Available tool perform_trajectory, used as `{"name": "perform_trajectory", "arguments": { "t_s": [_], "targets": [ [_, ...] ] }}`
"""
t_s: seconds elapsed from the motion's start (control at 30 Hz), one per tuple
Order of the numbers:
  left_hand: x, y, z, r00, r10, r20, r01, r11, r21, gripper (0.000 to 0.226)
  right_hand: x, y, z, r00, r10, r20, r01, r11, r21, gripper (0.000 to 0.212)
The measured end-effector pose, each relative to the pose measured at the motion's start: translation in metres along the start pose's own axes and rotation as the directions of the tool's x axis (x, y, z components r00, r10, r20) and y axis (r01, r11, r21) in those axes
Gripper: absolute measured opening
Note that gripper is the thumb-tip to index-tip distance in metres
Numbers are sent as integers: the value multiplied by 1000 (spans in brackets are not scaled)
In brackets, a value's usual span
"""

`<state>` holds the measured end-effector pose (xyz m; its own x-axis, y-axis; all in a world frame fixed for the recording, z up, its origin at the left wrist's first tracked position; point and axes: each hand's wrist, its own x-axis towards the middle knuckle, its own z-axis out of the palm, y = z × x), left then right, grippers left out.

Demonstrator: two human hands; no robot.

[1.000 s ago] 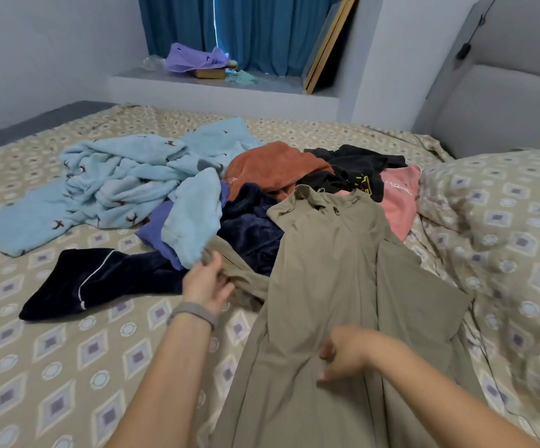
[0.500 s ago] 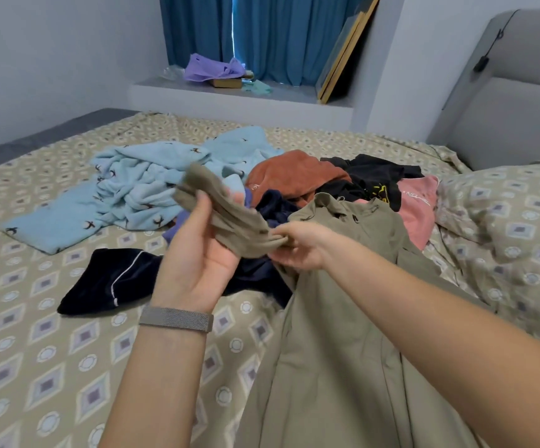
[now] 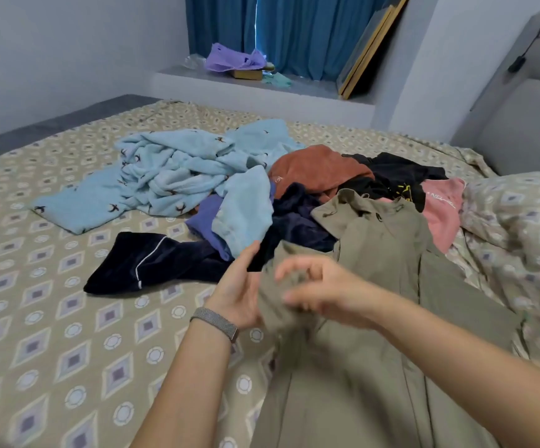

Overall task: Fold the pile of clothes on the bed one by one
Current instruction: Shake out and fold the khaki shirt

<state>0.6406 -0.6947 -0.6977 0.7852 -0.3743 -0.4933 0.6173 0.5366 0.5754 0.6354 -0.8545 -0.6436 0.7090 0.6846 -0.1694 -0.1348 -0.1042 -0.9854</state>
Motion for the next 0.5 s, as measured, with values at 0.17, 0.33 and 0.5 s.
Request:
{"name": "perform_trajectory", "arguments": {
  "t_s": [0.17, 0.33, 0.5],
  "targets": [
    [7, -17, 24, 986, 156, -52, -139, 959, 248, 30, -27, 38, -32, 885, 409, 224, -383, 912, -150, 10],
    [13, -6, 30, 798, 554, -237, -410, 787, 462, 24, -3, 36, -79, 793, 474, -384, -385, 877, 288, 59],
    [4, 5, 34, 636, 765, -100, -575, 557, 599, 24, 51, 17, -93, 761, 436, -480, -275, 888, 369, 71]
  ]
}}
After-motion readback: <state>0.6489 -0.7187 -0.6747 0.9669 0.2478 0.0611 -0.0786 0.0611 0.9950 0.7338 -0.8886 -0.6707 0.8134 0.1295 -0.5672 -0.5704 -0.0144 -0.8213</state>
